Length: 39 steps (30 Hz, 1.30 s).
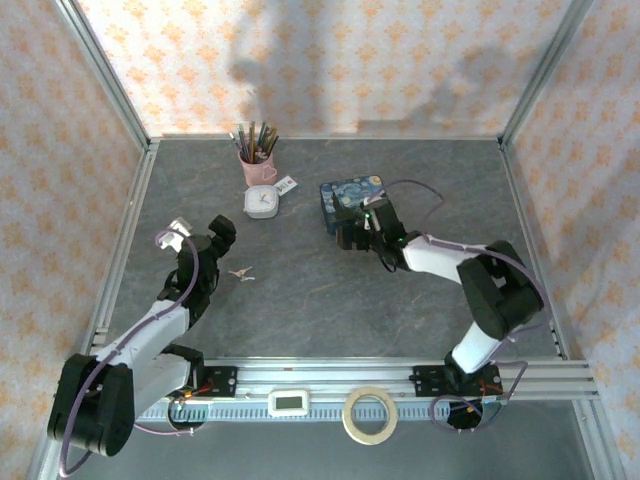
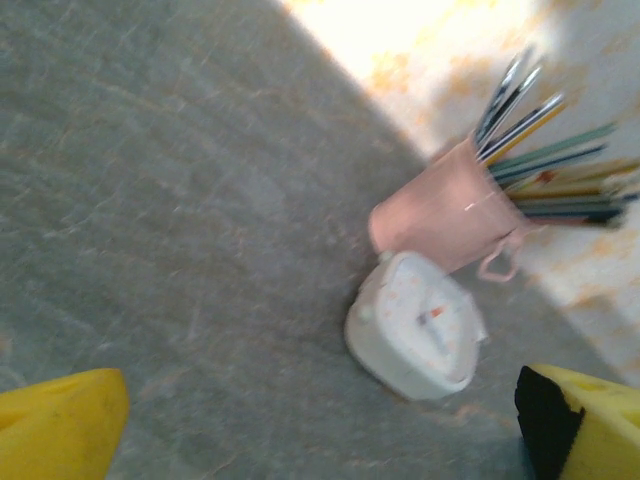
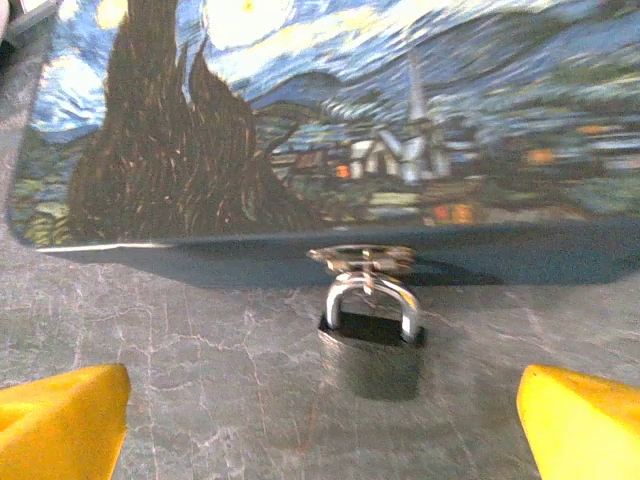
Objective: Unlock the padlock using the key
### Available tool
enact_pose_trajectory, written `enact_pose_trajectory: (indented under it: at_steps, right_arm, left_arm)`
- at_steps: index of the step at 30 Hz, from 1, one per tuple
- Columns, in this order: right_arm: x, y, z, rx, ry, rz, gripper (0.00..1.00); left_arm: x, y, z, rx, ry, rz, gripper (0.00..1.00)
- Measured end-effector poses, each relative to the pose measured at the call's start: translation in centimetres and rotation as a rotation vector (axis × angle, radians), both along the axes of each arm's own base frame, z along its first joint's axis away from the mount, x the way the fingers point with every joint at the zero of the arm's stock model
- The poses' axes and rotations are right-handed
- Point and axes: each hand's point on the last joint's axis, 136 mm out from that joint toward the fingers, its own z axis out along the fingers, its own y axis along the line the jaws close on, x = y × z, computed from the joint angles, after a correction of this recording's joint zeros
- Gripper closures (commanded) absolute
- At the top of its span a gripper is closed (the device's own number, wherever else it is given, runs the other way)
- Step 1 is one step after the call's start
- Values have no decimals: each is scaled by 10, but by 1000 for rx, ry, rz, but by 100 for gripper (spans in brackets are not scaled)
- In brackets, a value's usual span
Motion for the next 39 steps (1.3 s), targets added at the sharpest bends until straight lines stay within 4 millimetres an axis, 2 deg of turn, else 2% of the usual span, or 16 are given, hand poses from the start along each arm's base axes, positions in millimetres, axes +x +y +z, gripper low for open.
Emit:
enact_pose_trajectory:
  at_steps: [6,9,14,15,22,24,34,37,39]
  right_arm:
    - [-1,-25,43,54,-101,-157,0]
    - [2,-32,53,68,-129,-213,1]
    - [4,-38,55,64,-137,-252,4]
    - [4,-39,55,62,-137,-255,4]
    - [5,-43,55,48,-145,-274,6]
    - [5,-44,55,46,-146,-277,7]
    - [5,-45,55,40,-150,-285,8]
    - [5,-45,55,39,-149,-285,9]
    - [5,-46,55,39,-150,-286,9]
  left_arm:
    - [-1,-9,-35,21,182,-59,14]
    - [-8,-17,-54,24,265,-89,21]
    - [-20,-43,-71,21,342,-168,46]
    - [-22,-48,-73,21,350,-182,48]
    - [-28,-63,-76,21,363,-212,57]
    - [-29,-63,-79,25,373,-207,62]
    - [-33,-62,-96,60,428,-198,68]
    - [-34,-63,-99,65,440,-202,77]
    - [-35,-66,-100,69,443,-212,79]
